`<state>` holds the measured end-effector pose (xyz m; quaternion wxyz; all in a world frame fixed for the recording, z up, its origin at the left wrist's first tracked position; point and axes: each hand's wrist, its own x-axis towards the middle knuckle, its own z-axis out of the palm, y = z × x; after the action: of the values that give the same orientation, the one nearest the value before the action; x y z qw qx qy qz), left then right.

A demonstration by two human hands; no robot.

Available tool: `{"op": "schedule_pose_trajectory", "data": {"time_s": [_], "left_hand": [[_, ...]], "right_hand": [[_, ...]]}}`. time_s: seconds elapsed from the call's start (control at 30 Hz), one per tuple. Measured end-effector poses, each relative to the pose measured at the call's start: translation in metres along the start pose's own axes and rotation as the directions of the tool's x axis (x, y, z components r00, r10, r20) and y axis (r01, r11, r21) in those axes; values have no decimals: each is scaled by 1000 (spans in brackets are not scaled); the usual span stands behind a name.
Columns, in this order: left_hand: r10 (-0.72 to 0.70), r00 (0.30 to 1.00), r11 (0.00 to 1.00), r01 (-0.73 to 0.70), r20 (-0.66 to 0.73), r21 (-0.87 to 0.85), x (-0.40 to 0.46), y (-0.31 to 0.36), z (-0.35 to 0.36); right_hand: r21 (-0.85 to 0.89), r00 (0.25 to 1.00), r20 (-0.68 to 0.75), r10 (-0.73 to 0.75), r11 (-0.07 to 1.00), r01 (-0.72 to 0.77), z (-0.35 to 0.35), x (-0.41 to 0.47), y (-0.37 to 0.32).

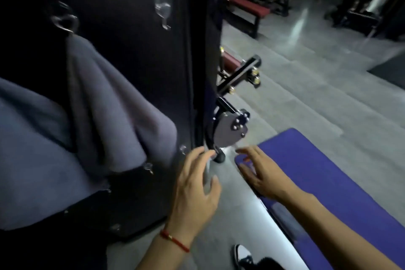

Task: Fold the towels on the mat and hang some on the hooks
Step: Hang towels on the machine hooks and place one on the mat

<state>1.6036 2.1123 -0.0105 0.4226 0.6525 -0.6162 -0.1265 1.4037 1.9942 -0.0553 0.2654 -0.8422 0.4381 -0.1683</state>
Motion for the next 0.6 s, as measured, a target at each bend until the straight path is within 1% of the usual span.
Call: {"op": "schedule_pose_trajectory", "data": {"time_s": [0.03,0.07,0.1,0.13,0.17,0.2,0.27,0.33,0.4,0.5,0.57,0.6], "left_hand": [[-26,995,1000,26,97,4,4,-1,16],[-47,974,999,44,220,22,7,-3,33],[-61,931,998,50,359,41,7,-6,53],[-84,872,996,63,482,59,6,-9,74],[-128,805,992,95,580,87,3,-13,95],[-182,745,983,138,642,118,1,-16,117],[-276,669,960,228,690,163,-2,-18,166],[-378,613,922,321,694,219,-2,-13,217],[-435,586,895,367,684,254,0,-4,268],[-485,551,858,450,679,248,5,0,343],[-550,522,799,555,653,229,7,-10,393],[-598,486,746,629,637,220,6,-19,418]], "right_hand": [[-90,999,41,32,996,-28,0,-12,24],[-172,993,90,78,983,-62,1,-24,51],[-231,979,145,142,967,-106,2,-37,77],[-272,954,204,222,949,-163,3,-50,103],[-309,918,264,295,928,-209,5,-62,129],[-337,875,324,360,908,-249,7,-72,156],[-347,782,421,460,878,-330,11,-92,210],[-331,693,485,534,845,-419,18,-109,264],[-330,606,542,582,811,-484,24,-123,312],[-361,482,617,622,768,-528,38,-138,378],[-380,434,643,630,755,-534,57,-141,422],[-387,418,651,634,751,-535,69,-142,443]]}}
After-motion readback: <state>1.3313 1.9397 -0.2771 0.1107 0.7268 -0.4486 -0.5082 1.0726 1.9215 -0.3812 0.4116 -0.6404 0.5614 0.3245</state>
